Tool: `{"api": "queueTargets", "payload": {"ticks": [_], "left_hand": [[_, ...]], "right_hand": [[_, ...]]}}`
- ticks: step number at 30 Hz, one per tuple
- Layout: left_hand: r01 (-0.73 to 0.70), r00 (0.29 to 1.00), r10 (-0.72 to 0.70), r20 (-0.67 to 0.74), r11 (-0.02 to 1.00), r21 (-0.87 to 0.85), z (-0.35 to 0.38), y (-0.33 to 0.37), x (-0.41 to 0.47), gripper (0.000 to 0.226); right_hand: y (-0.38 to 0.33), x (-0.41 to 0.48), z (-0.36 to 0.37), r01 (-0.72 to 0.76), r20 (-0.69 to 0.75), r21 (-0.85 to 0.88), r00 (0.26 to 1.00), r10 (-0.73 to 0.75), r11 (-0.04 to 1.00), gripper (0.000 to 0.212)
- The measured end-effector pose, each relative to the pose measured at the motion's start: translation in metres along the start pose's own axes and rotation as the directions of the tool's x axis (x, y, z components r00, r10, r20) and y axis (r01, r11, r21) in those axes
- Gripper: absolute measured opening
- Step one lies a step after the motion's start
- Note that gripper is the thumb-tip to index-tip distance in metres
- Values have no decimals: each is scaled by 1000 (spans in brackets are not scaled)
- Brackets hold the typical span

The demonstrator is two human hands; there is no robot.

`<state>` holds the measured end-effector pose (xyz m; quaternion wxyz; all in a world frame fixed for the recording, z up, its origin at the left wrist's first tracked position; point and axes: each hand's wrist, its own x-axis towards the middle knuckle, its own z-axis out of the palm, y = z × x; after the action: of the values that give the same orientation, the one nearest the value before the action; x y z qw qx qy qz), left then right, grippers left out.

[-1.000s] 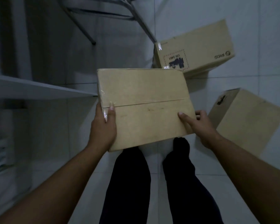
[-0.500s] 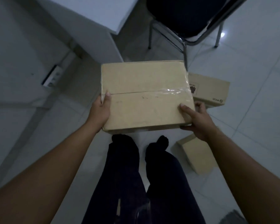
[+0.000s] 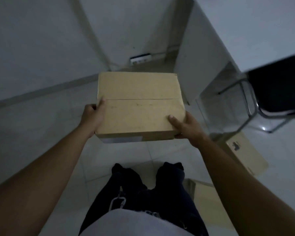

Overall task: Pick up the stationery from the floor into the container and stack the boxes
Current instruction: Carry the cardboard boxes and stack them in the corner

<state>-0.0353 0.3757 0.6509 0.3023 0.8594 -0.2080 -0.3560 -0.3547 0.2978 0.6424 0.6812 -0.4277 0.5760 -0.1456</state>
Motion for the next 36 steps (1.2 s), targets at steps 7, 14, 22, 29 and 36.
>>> {"api": "queueTargets", "payload": {"ticks": [7,14,22,29,36], "left_hand": [[40,999,-38,14,950,-309,-174,-92,21,50],[7,965,-109,-238,920,-392,-299,-162,29,53],[64,911,-221,-349,910,-410,-393,-229,77,43],[144,883,-303,-358,902,-406,-499,-272,116,38],[185,801,-385,-459,888,-422,-603,-323,166,31]], "right_hand": [[-40,19,182,8,71,-104,997,-1,994,73],[-86,34,339,68,200,-224,980,-22,972,64],[-131,79,511,221,277,-406,954,-111,887,62],[-147,104,659,170,325,-500,946,2,849,66],[-149,104,808,161,311,-568,950,30,808,66]]}}
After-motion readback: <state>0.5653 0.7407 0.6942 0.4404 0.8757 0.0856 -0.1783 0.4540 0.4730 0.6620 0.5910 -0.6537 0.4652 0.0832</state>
